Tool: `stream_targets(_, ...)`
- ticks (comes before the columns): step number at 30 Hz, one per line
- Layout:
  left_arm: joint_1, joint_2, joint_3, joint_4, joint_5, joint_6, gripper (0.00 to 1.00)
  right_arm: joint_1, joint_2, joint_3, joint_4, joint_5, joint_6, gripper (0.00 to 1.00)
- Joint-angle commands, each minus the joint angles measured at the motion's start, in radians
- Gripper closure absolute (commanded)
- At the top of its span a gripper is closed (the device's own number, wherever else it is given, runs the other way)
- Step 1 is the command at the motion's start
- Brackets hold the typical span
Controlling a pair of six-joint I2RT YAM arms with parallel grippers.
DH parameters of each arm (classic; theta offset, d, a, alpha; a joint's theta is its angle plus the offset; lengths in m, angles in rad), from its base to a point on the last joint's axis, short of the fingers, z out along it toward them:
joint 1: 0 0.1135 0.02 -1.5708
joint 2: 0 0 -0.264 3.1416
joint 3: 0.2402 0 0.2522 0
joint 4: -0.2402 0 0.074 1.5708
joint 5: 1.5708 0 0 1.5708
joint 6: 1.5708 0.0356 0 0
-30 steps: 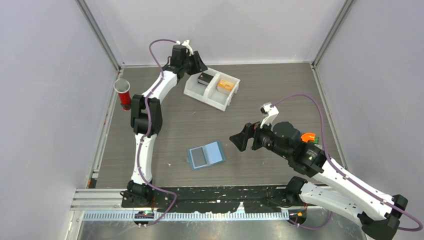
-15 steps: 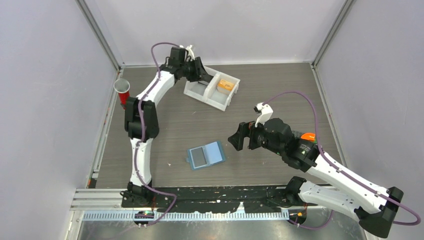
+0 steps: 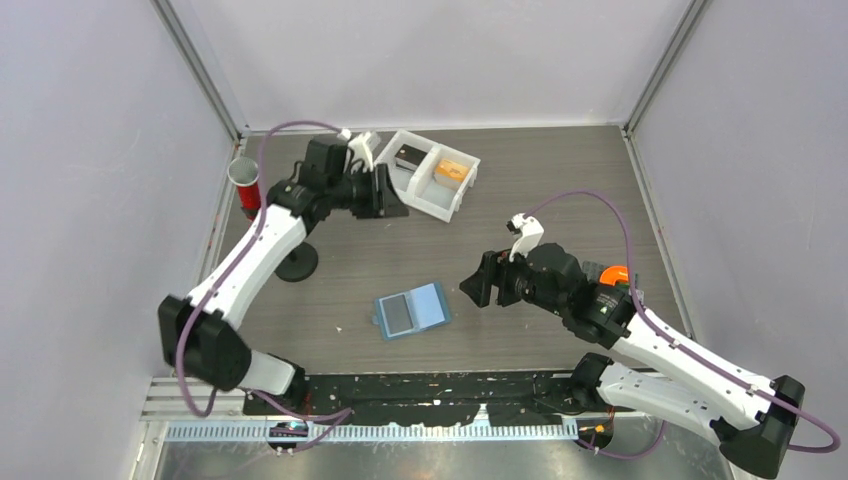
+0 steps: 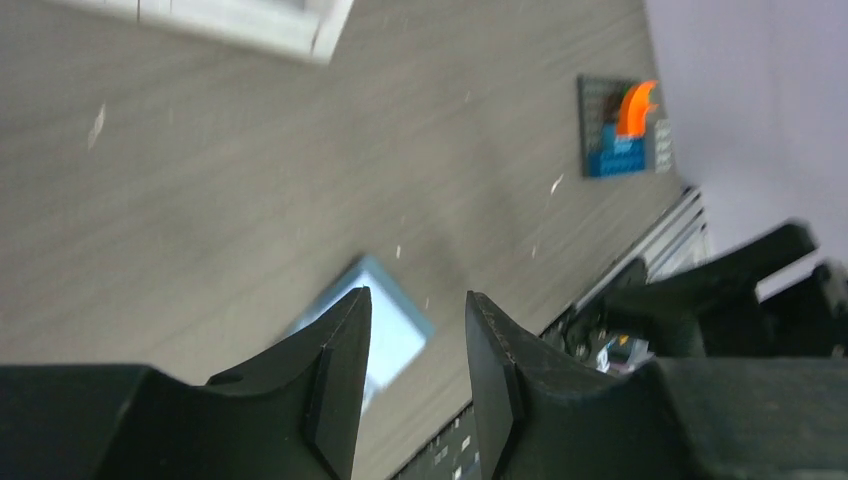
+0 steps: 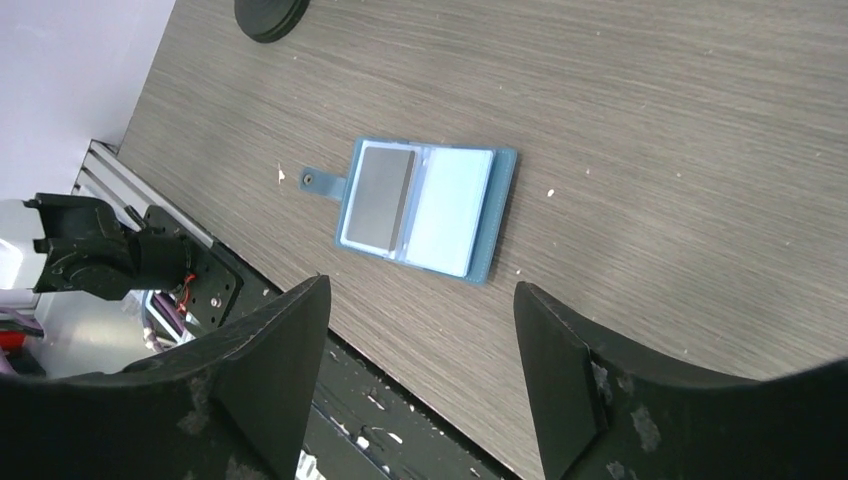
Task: Take the credit cards out of the card holder
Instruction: Remove the credit card from the card holder.
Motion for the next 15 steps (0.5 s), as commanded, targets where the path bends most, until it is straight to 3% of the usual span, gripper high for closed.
stream_targets(1,-0.032,-0.199,-0.200,-0.084,-0.115,-0.015,0.57,0.004,-0.005,-0.037,0.087,-0.034,0.039,0.27)
stream_targets(7,-0.078,-0.432,-0.464,-0.084,-0.174,-0.089,0.53,0.006,-0.016,-0.093,0.116,-0.043,0.068,0.29)
stream_targets(15,-0.100,-0.491,-0.701,-0.039,-0.234,-0.121,0.51,0.006,-0.037,-0.133,0.138,-0.033,0.081,0.26)
